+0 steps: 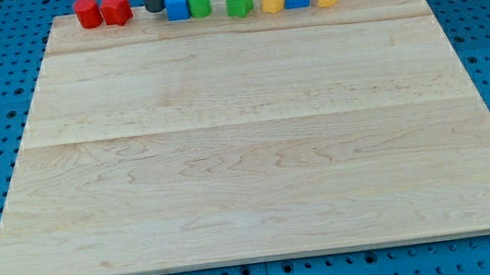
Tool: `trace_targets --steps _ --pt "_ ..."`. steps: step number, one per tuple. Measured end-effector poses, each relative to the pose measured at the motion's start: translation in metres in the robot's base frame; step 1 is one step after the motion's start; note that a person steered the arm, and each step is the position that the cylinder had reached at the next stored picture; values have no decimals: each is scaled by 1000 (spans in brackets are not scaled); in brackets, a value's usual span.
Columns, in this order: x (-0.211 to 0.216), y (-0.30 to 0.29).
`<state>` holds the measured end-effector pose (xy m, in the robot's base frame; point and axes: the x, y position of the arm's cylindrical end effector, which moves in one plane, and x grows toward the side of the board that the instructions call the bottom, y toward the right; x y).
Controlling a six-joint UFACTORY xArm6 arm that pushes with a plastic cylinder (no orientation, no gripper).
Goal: Side the blue cube along with green star and yellow hexagon right side a bit
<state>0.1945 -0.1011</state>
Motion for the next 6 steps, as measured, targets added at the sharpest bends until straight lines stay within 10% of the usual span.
trace_targets --steps 2,3,6 --pt "102 141" --pt "120 110" --pt "1 1"
